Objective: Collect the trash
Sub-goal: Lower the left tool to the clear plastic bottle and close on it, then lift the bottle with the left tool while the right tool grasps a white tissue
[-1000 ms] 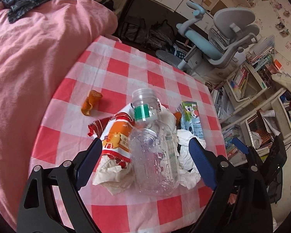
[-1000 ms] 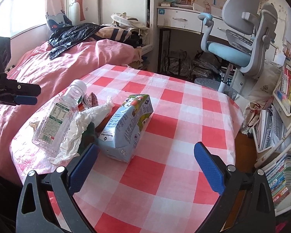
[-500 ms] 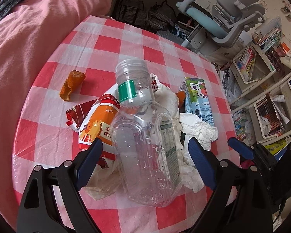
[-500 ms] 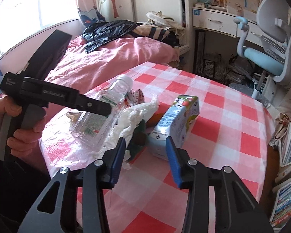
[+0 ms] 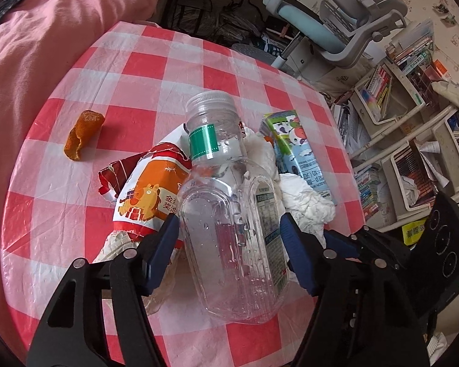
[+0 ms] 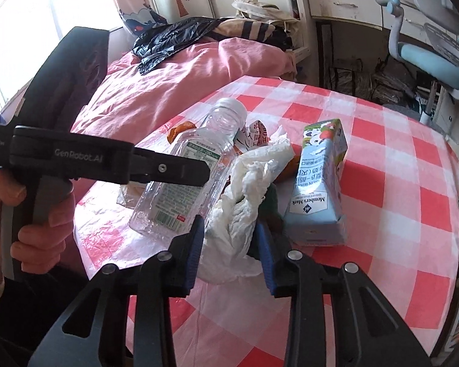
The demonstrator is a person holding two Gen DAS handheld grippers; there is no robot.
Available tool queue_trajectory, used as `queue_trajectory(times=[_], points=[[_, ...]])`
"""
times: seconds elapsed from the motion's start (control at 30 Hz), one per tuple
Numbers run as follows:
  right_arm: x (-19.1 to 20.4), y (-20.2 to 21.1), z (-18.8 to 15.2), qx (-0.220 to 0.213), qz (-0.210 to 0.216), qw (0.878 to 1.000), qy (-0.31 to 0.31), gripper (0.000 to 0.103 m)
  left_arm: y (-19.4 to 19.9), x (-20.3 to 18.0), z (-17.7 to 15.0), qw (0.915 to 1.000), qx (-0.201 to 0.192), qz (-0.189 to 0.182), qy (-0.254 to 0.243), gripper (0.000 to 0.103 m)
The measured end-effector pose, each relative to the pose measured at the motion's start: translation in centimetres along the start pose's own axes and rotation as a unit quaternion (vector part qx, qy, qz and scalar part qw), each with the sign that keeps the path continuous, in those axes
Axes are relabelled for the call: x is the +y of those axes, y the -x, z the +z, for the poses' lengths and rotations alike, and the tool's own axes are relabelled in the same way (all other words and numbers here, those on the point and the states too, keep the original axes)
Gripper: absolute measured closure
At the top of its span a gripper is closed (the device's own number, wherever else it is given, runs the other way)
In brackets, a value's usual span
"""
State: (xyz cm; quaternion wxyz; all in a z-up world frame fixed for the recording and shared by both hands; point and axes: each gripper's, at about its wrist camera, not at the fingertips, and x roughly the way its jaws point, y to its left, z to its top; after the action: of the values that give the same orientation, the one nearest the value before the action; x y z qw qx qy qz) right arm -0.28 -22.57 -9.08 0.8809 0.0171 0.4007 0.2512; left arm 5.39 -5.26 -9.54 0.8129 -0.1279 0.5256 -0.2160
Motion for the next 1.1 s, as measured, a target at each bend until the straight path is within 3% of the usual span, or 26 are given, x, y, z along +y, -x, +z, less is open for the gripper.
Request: queue_trajectory(times=[0.17, 0.27, 0.37, 0.63, 0.7, 0.77, 1.1], points=[[-2.1, 0.1, 0.1, -0.004, 0.029, 0.997, -0.065, 0.082, -1.2, 0.5, 0.3, 0.9996, 0.014, -0.003, 0.023, 0.033], [-2.5, 0.1, 0.2, -0.003, 0.032, 0.996, -0.08, 0.092, -1.4, -0.3, 0.3, 0.9998, 0.014, -0.007, 0.011, 0.033], [-2.3, 0.3, 0.3, -0.006, 0.034, 0.996, -0.078, 0.098, -1.4, -1.0, 0.3, 0.9998, 0.01, -0.017, 0.003, 0.039], [-2.5, 0.3, 0.2, 0.001, 0.019, 0.997, -0.068, 0.099, -1.5, -2.2, 0.3, 0.9994, 0.015, -0.029, -0.013, 0.044], [-2.4, 0.2, 0.1, 0.008, 0.015, 0.998, -0.065, 0.099, -2.1, -2.8, 0.1, 0.999, 0.026, -0.028, -0.025, 0.035], [-2.3, 0.1, 0.0, 0.012, 0.016, 0.998, -0.06, 0.099, -2.9, -3.4, -0.3, 0.9983, 0.044, -0.019, -0.035, 0.034], [-3.4, 2.2, 0.1, -0.024, -0.001, 0.997, -0.067, 0.099, -0.2, -3.4, -0.1, 0.9994, -0.005, 0.004, -0.034, 0.035]])
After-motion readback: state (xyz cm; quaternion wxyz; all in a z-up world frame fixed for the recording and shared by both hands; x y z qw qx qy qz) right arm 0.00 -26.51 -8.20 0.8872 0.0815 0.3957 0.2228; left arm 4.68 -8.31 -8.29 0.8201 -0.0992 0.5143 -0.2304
